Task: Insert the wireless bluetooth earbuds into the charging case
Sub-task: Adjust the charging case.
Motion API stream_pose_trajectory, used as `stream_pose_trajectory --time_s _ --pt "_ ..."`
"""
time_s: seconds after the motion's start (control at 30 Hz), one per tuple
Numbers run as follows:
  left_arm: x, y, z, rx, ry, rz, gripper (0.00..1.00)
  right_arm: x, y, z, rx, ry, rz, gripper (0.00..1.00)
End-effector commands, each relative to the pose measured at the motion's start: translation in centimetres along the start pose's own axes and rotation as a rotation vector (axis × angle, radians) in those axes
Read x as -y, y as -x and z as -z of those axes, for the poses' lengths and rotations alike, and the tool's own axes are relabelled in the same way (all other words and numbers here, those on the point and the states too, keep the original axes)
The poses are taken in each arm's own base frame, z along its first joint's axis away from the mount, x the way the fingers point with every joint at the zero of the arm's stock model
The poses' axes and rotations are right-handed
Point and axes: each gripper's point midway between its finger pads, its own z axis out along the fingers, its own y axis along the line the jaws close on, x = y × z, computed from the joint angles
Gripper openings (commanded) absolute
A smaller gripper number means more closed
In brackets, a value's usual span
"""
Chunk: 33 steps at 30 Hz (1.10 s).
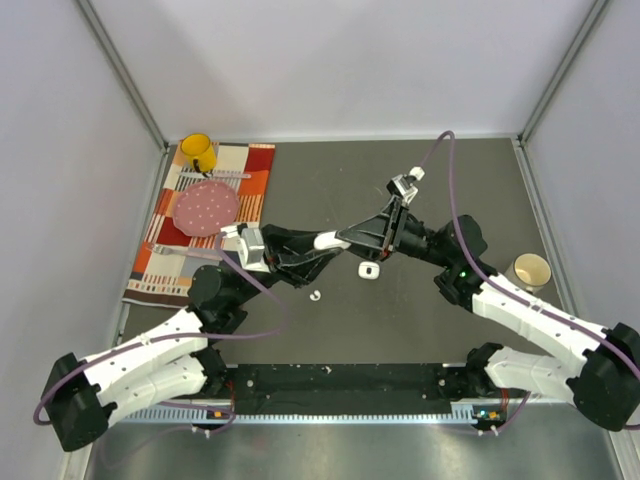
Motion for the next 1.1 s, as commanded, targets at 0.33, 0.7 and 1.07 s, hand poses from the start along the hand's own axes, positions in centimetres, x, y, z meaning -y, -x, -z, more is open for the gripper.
stream_pose_trajectory --time_s 0.33,0.7,1.07 --pt "0.3 -0.9 -0.8 -0.025 -0.028 0.022 0.28 -3.4 -0.5 0.0 -0.023 0.111 0.060 0.00" --pt "1.0 -0.3 -0.1 0.004 -0.060 -0.015 0.00 -2.3 0.2 0.4 0.020 -0.015 0.219 0.73" --pt "2.1 2.4 2.8 0.126 -0.071 -0.125 0.00 -3.2 0.3 3.0 -0.040 -0.143 0.772 0.81"
